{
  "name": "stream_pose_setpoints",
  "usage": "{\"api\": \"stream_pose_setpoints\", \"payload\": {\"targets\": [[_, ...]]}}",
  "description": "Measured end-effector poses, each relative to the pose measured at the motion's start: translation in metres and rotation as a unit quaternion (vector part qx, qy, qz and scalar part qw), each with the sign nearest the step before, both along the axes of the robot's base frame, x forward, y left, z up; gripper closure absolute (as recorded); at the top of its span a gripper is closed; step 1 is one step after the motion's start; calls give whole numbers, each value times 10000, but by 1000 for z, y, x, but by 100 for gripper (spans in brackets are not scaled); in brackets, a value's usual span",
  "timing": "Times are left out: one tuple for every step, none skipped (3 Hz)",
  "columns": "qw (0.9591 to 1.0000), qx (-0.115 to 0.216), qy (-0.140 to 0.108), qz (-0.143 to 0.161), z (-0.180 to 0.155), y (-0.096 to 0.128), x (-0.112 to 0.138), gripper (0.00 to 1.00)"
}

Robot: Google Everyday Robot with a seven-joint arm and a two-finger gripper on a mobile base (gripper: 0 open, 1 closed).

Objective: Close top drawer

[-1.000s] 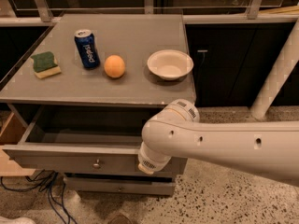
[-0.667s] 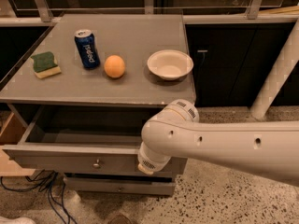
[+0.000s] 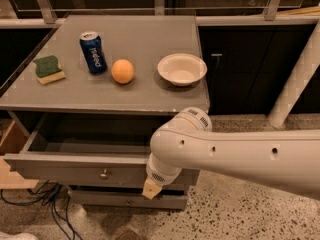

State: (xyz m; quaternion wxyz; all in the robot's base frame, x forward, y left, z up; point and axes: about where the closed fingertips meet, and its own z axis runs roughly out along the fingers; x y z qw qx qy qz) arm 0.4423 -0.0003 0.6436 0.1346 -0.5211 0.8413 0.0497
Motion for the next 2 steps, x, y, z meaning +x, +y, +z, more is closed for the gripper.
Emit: {"api": "stream_pose_setpoints", "payload": {"targets": [[10000,0,0,0,0,0,0,0],[10000,0,0,0,0,0,0,0]]}}
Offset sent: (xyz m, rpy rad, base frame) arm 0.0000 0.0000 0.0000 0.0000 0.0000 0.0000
